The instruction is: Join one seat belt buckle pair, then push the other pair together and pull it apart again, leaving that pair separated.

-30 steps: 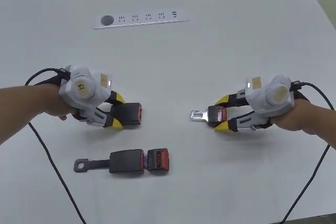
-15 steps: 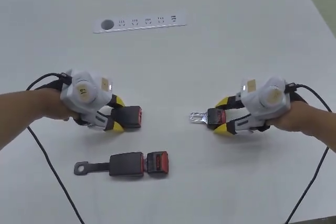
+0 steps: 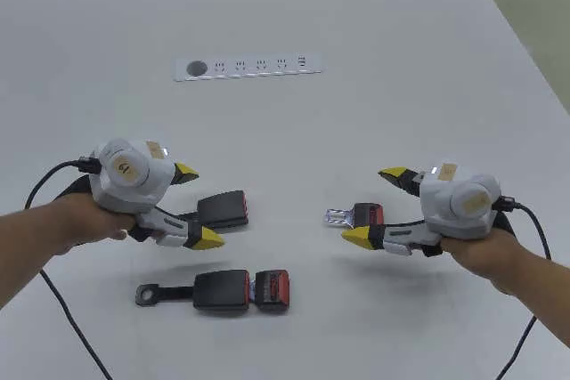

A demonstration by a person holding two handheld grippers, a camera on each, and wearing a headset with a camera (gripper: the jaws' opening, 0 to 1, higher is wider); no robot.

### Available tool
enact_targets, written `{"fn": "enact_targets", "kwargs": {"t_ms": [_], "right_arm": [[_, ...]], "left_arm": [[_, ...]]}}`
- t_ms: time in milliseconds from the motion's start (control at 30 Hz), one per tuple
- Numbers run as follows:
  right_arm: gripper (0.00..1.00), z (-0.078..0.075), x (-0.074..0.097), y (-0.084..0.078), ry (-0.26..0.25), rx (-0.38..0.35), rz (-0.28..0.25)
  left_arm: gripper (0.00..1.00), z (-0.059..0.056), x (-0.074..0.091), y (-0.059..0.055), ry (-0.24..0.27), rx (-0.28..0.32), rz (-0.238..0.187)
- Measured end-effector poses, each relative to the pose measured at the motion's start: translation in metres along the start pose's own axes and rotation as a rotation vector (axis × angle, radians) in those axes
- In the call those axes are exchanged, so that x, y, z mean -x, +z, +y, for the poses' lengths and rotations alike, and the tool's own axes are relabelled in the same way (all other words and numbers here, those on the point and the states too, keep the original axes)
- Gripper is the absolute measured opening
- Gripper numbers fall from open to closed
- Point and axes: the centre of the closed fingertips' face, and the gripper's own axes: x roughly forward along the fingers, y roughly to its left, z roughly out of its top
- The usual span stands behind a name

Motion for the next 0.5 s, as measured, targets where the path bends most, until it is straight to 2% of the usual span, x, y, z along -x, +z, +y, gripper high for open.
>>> {"fn": "enact_targets", "kwargs": {"t_ms": [67, 100, 133, 200, 267, 333, 400, 500], "right_arm": [[0.8, 0.004, 0.002, 0.001, -0.025, -0.022, -0.015], [0.8, 0.005, 0.003, 0.002, -0.042, -0.035, -0.02], [0.81, 0.009, 0.005, 0.004, -0.058, -0.053, -0.03], [0.85, 0.012, 0.009, 0.011, -0.097, -0.06, -0.06], [0.91, 0.019, 0.013, 0.018, -0.125, -0.091, -0.1], [0.91, 0.028, 0.017, 0.019, -0.131, -0.091, -0.098], [0.94, 0.036, 0.019, 0.02, -0.141, -0.086, -0.102], [0.95, 0.05, 0.025, 0.021, -0.153, -0.086, -0.109]], "left_arm": [[0.8, -0.006, 0.009, -0.001, 0.012, 0.063, -0.03], [0.83, -0.006, 0.012, -0.002, 0.032, 0.053, -0.037], [0.84, -0.008, 0.018, -0.004, 0.046, 0.075, -0.053], [0.83, -0.016, 0.028, -0.004, 0.055, 0.155, -0.09], [0.84, -0.017, 0.038, -0.004, 0.097, 0.166, -0.135], [0.84, -0.024, 0.046, -0.009, 0.108, 0.206, -0.143], [0.87, -0.028, 0.053, -0.012, 0.135, 0.204, -0.162], [0.9, -0.033, 0.067, -0.01, 0.167, 0.248, -0.225]]}}
